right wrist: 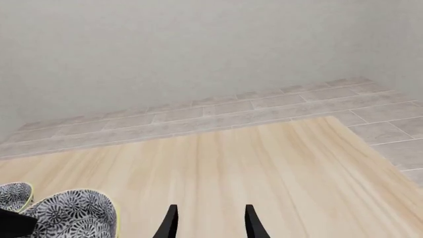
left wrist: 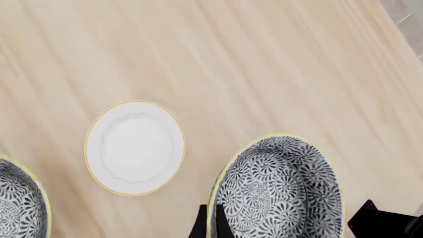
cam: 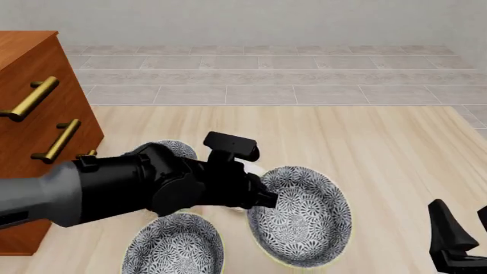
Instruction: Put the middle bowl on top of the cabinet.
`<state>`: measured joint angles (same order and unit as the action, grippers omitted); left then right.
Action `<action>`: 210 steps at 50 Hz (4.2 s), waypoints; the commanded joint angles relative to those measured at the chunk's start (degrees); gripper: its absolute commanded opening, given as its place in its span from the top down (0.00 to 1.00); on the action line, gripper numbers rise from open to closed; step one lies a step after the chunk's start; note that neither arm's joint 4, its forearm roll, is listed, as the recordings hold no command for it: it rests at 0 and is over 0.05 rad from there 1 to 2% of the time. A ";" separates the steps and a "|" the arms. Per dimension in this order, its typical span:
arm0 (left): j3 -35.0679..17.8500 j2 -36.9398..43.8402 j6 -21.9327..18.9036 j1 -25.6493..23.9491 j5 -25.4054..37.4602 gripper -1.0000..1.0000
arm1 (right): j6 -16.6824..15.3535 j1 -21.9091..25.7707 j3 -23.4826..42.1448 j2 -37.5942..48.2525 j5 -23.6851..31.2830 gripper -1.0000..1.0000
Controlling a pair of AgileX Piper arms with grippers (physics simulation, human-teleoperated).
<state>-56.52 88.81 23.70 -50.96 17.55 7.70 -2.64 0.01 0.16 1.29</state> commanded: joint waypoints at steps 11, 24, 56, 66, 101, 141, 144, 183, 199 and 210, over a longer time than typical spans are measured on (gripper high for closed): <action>-1.97 -2.65 5.39 0.93 8.79 1.00 | -0.28 0.15 0.00 -0.08 0.17 0.00; -3.37 -6.72 6.61 3.77 14.40 1.00 | -0.43 0.28 0.00 -0.10 0.26 0.00; -7.92 -11.75 10.18 10.75 23.20 1.00 | -0.29 0.13 0.00 -0.10 0.24 0.00; -9.15 -13.13 11.29 12.90 25.14 1.00 | -0.10 -0.69 0.01 1.22 -0.28 0.00; -15.08 -16.86 11.31 19.96 30.08 1.00 | 0.01 0.58 0.03 0.50 -0.17 0.00; -22.79 -20.58 5.48 33.19 37.99 1.00 | -0.22 0.62 0.02 1.46 -0.84 0.00; -23.51 -21.20 5.25 34.68 37.92 1.00 | -0.21 0.62 0.02 1.44 -0.81 0.00; -29.97 -21.62 4.40 43.67 41.96 1.00 | -0.70 0.73 0.01 1.67 -1.05 0.00; -32.65 -21.40 4.57 47.62 43.83 1.00 | -0.67 0.61 0.04 1.90 -1.30 0.00; -34.39 -21.05 5.58 49.39 45.47 1.00 | -0.72 0.64 0.02 1.32 -0.75 0.00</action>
<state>-89.03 67.62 28.91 -3.46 61.80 6.99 -2.01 0.03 1.57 0.46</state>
